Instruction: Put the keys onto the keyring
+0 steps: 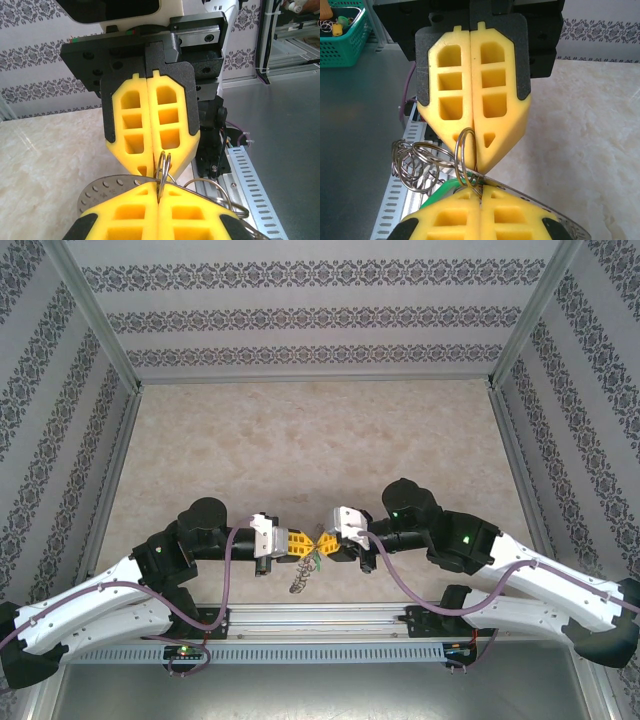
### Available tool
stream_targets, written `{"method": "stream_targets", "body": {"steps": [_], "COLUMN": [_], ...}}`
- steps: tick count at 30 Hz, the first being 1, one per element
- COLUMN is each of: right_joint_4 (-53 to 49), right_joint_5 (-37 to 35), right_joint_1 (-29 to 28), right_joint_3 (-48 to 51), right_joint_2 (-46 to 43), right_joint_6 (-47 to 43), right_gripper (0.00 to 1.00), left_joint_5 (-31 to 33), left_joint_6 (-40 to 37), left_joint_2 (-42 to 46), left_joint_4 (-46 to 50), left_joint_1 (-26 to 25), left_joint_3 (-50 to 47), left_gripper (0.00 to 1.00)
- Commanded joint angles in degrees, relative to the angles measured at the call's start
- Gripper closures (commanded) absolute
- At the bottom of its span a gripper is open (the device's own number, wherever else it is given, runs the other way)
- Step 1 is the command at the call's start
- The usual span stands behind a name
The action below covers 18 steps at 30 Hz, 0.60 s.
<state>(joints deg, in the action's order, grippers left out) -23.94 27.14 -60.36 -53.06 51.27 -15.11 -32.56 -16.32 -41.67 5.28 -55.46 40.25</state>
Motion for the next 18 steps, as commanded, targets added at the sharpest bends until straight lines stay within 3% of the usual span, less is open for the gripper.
{"method": "stream_targets", "body": {"steps": [1, 8, 18], "right_joint_4": [2.21, 3.28, 2.80], "right_joint_5": [3.21, 2.16, 1.38], "right_joint_1": [-0.55, -0.55, -0.22], "right_joint_3": [-0.95, -0.76, -2.67], "right_joint_2": [1.21, 0.60, 1.27], "right_joint_6": [0.87, 1.03, 2.55], "right_gripper": [1.00, 1.00, 1.00], "left_joint_5": [1.50, 1.09, -4.75], "left_joint_6": [-1.06, -0.87, -0.88], "left_joint_2": [0.17, 0.11, -1.40], "left_joint_4": [-5.52, -5.69, -1.43], "left_joint_1": [-0.41, -0.43, -0.43], "left_joint_3": [0.59, 0.56, 2.88], "left_gripper": [1.00, 1.00, 1.00]}}
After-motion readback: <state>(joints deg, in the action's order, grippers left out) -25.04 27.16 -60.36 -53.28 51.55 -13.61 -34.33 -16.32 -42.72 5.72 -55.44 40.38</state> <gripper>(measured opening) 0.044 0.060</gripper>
